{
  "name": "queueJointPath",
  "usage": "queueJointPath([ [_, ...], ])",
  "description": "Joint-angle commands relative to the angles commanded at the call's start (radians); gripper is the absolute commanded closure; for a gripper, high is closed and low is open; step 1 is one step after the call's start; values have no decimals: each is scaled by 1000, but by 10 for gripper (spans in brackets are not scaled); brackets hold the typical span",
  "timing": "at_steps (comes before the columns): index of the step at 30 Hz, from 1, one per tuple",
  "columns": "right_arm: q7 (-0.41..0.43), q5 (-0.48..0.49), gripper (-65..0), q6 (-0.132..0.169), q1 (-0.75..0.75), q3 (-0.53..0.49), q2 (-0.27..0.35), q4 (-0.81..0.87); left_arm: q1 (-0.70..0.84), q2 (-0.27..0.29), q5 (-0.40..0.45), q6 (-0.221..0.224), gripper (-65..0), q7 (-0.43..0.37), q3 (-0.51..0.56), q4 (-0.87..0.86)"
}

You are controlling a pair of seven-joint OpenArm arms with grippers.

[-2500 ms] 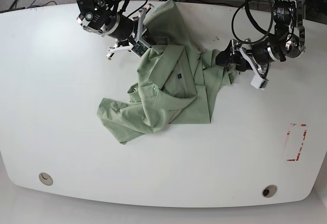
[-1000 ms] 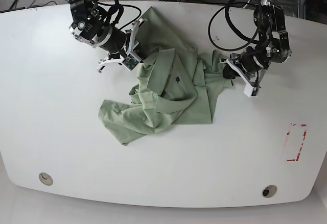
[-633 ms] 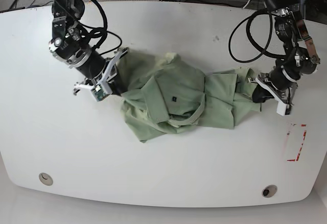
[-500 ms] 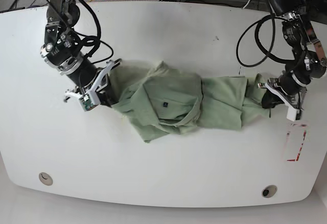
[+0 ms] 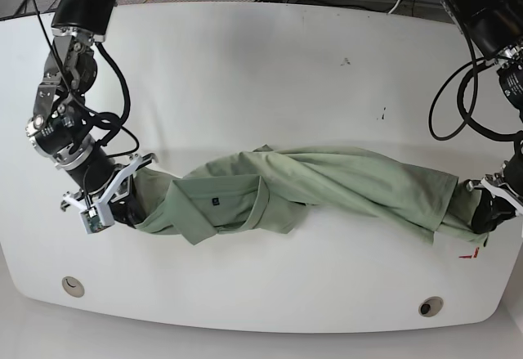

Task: Layout the t-shirt on the table in an organized manner, then fold the t-shirt properly
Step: 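Lift and stretch the shirt between both grippers, pulling them apart, then raise the stretched shirt with both grippers and lay it across the table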

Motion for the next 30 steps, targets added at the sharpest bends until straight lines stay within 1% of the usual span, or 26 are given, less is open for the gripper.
queueJointPath([
  [5, -3, 0, 0, -2, 101, 0, 26, -78, -72, 0, 2, 2, 0, 44, -31, -3],
  [10, -72, -2, 0, -2, 227, 2, 41, -199, -109, -2, 2, 3, 0, 51, -60, -8],
  [12, -94, -3, 0, -2, 278, 3, 41, -258, -123, -11, 2, 3, 0, 51, -68, -32],
  [17, -144, -3, 0, -9, 350, 38, 66, -350, -141, -21, 2, 3, 0, 51, -74, -89],
  [22, -195, 0, 0, -6, 382, 80, 68, -385, -129, -23, 2, 3, 0, 52, -114, -92],
  [26, -233, -6, 0, -11, 387, 86, 68, -387, -114, -23, 2, 3, 0, 55, -112, -91],
  [30, -290, -9, 0, -11, 382, 87, 69, -388, -114, -23, 2, 3, 0, 106, -117, -92],
])
